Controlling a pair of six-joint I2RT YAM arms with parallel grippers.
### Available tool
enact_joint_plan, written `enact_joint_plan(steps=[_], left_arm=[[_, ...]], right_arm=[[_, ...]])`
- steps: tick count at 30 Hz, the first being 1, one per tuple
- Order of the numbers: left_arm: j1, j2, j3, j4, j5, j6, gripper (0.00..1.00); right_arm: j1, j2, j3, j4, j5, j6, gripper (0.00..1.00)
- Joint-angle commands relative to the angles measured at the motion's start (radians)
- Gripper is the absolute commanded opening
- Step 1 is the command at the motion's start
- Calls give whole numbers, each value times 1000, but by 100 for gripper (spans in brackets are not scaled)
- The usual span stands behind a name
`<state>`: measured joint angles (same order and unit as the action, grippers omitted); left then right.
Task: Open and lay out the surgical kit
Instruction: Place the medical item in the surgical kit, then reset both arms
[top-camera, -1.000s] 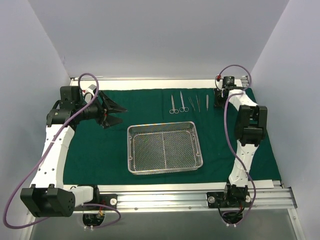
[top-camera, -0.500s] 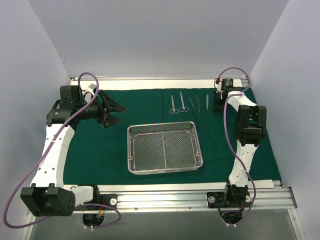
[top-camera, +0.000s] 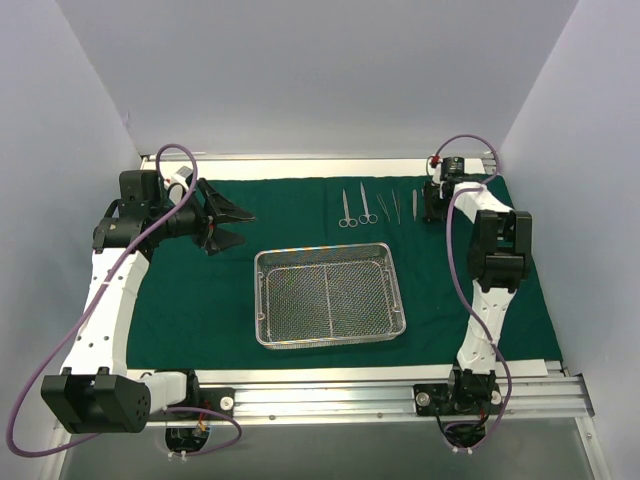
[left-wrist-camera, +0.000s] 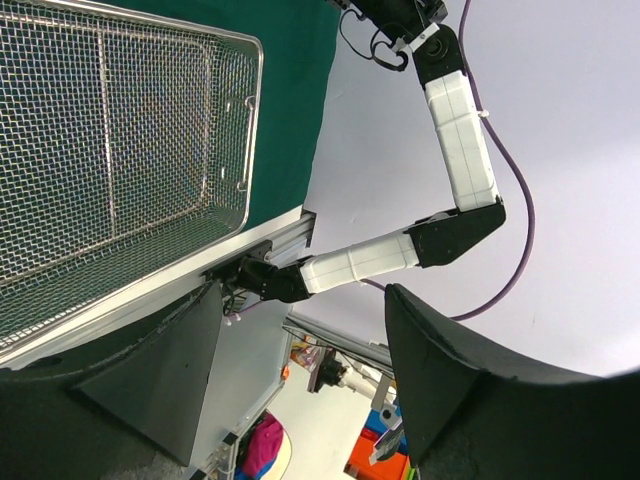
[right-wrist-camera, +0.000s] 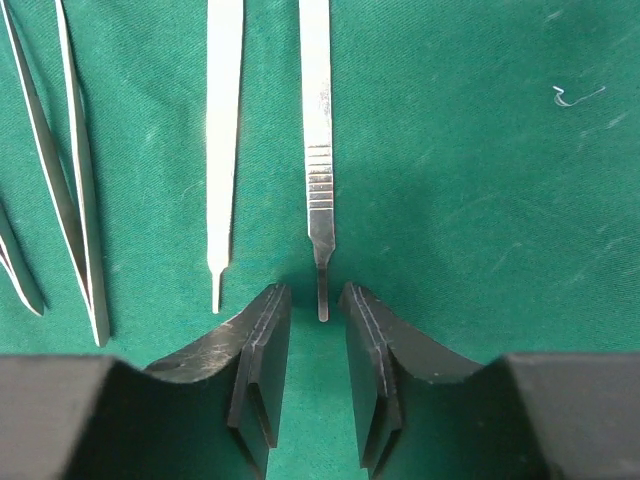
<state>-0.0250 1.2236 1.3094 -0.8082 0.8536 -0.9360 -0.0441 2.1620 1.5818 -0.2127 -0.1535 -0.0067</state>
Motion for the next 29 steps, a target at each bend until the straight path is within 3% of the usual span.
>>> enact_joint_plan(steps=[1,5,8,9,10,11,14,16,20,26,29], left_arm=[[5,-33,4,41,25,0,75],[5,-38,1,34,30,3,75],[5,-35,1,27,32,12,76],[5,-35,-1,26,30,14,91],[5,-33,-5,27,30,16,94],[5,-32,-9,26,29,19,94],[5,-41,-22,9,18,32,94],[4,-53,-33,-8,1,43,94],[2,-101,-79,-37,-19,75,94],[-13,-167,-170,-43,-45,95,94],[-23,-202,-235,13,-25,65,94]], right_arm=[[10,-45,20,-11,28,25,30],[18,-116,53,-40,54,51,38],[38,-200,47,-91,130,88,62],[65,-259,32,-90,149,132,71],[79,-289,15,-93,185,167,79],[87,-315,1,-100,205,200,99],[144,-405,-48,-148,258,298,100],[179,-496,-136,-142,210,294,100],[295,-655,-311,-129,264,381,100],[311,-939,-560,-77,273,468,100],[274,-1008,-583,-99,301,497,100]])
